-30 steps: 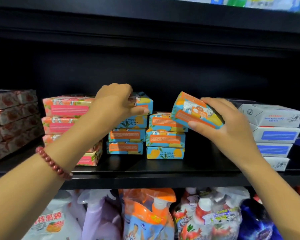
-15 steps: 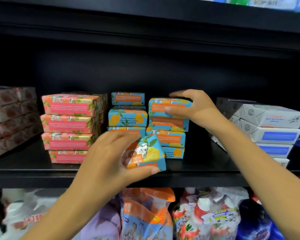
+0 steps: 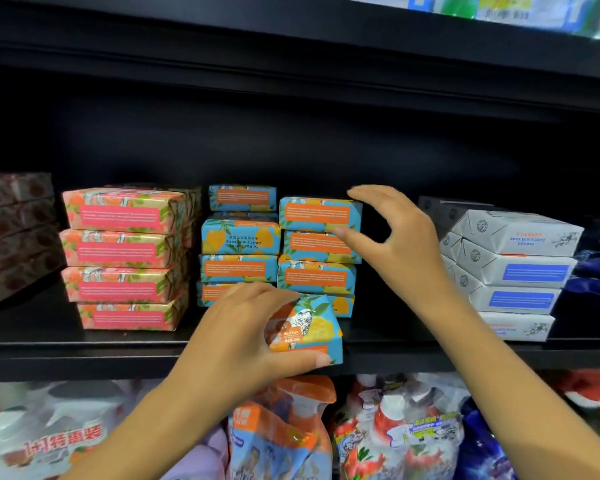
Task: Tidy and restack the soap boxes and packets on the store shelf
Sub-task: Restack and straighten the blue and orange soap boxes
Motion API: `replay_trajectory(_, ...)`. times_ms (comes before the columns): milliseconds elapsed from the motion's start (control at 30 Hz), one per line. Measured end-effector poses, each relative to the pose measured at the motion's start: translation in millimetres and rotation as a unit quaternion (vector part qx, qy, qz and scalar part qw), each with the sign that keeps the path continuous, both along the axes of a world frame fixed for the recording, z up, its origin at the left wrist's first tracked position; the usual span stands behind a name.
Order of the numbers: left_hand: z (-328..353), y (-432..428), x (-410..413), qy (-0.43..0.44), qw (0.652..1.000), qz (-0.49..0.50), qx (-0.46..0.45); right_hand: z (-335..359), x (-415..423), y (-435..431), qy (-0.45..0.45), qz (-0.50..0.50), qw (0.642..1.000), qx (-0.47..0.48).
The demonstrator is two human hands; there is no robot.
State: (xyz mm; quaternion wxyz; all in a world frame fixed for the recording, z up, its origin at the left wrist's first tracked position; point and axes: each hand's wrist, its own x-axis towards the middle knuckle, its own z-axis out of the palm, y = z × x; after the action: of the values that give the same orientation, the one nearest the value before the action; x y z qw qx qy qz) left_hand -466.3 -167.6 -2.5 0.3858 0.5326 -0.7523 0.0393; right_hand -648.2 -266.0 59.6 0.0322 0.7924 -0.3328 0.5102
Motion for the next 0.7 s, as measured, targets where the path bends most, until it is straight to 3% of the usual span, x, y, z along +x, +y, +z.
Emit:
replay_trajectory(100, -2.2, -9.4, -4.4, -0.03, 1.0, -0.003, -0.002, -31.3, -22.1, 22.2, -0.018, -0.004, 0.999, -0.028)
replay_trajectory(400, -2.5, -28.4, -22.7, -0.091, 0.995, -0.023, -0.039, -102.9, -57.3, 43.8, 0.047, -0.063, 0.984, 0.16)
replay_trajectory(533, -2.5, -18.5, -12.0, -0.111, 0.991, -0.021, -0.068, -111.0, -59.8, 46.4, 0.127, -0.081, 0.976, 0.16)
replay_trajectory(700, -4.6, -14.3, -3.8, -0.086, 0.993, -0.037, -0.066, -116.2, -55.5, 47.3, 0.108, -0.106, 0.979, 0.136)
